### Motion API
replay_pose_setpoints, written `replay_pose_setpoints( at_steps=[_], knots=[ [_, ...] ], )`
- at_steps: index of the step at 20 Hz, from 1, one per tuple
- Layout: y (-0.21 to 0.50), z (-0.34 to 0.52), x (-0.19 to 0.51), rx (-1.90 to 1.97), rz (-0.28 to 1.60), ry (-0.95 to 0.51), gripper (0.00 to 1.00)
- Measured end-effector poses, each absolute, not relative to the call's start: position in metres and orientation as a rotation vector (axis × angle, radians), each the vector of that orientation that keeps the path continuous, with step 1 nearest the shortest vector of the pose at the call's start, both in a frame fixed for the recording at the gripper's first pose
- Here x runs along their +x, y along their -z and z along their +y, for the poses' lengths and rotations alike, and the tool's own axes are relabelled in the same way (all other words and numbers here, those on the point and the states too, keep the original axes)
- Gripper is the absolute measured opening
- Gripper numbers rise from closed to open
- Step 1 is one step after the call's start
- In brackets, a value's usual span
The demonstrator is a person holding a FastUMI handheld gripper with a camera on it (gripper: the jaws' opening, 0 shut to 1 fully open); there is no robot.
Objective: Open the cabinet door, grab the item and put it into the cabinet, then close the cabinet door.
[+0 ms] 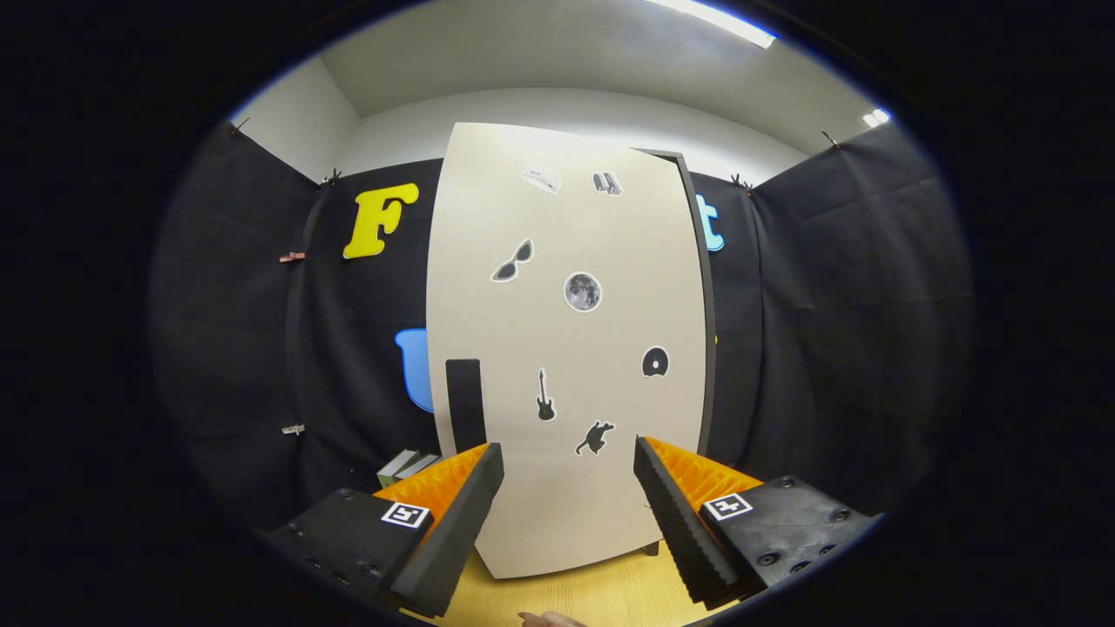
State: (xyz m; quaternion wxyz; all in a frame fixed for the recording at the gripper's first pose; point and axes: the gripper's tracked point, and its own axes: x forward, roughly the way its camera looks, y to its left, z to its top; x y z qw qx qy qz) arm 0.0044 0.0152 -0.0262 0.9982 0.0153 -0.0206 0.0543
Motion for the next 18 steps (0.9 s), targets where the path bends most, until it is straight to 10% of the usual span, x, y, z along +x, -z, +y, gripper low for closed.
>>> replay_pose_setpoints(
  at_steps=[18],
  knots=[
    [0.0311,0.0098,0.0111,0.024,-0.029,-0.1,0.98]
  ],
)
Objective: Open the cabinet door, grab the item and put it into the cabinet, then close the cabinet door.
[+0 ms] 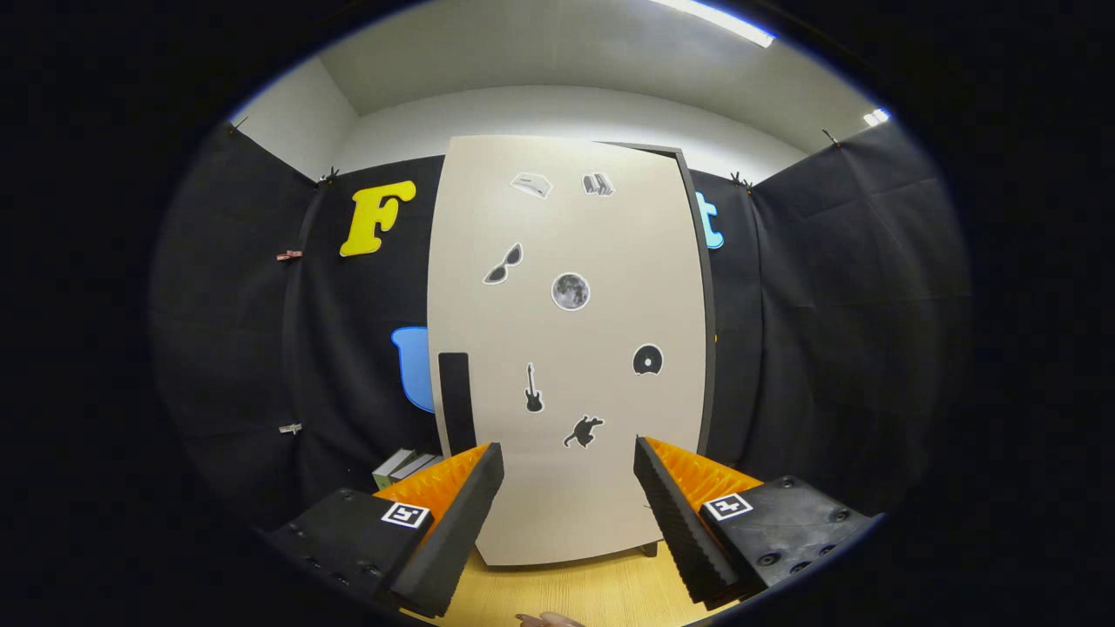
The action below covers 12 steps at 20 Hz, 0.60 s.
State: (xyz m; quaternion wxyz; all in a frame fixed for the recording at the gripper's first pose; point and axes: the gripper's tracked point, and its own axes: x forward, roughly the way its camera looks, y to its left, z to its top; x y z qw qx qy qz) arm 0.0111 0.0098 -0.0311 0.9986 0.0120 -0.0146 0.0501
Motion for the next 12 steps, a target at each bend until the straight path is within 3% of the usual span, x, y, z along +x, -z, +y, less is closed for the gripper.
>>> replay_pose_setpoints(
  at_steps=[12],
  knots=[
    [0.0345,0.0085,0.0077,0.021,-0.015,-0.095,0.98]
  ],
)
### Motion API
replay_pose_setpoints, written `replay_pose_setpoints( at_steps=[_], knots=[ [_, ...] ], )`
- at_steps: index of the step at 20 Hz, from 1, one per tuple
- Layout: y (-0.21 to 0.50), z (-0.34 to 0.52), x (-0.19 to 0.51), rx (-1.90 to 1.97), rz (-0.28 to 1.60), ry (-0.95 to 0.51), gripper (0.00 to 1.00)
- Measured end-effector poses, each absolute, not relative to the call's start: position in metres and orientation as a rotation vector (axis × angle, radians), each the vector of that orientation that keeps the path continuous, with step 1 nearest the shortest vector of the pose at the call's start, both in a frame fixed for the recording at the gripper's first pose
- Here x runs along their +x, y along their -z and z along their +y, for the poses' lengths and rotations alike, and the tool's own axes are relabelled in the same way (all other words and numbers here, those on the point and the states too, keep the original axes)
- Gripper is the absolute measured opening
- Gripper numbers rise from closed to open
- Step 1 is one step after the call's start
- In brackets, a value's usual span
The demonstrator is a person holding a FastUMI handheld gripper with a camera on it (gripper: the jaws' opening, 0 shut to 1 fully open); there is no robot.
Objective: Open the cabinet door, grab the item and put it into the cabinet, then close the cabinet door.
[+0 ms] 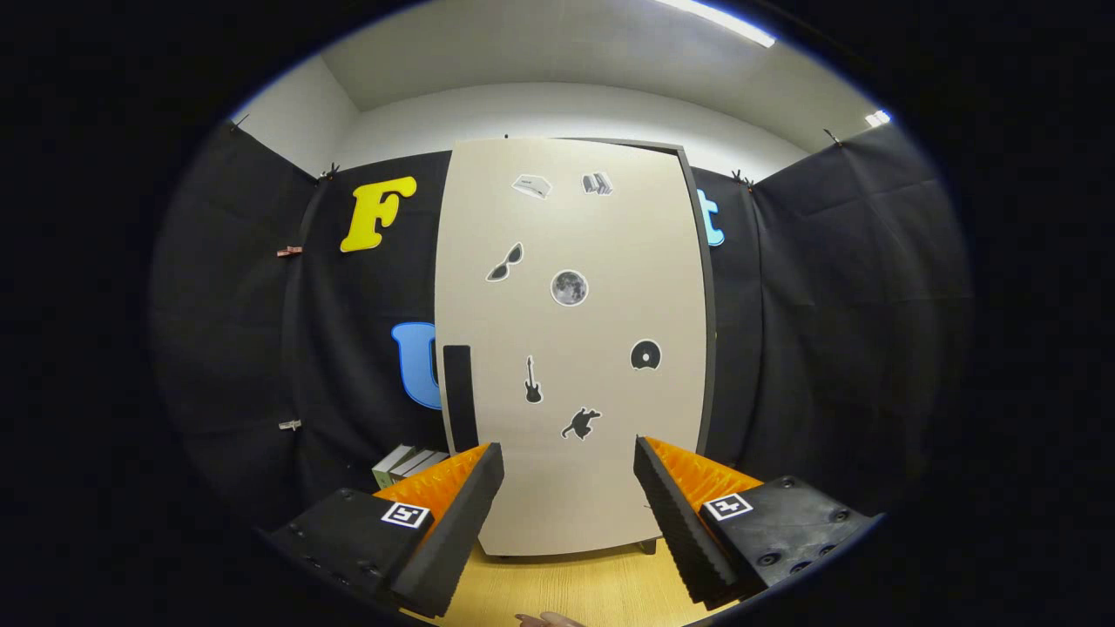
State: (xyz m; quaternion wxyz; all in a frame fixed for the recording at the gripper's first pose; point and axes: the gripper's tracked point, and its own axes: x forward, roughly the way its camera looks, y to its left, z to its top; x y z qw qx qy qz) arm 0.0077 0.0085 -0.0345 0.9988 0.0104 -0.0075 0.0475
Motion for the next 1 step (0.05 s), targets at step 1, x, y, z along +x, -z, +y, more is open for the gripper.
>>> replay_pose_setpoints(
  at_steps=[1],
  knots=[
    [0.0343,0.0082,0.0068,0.022,-0.016,-0.094,0.98]
  ],
)
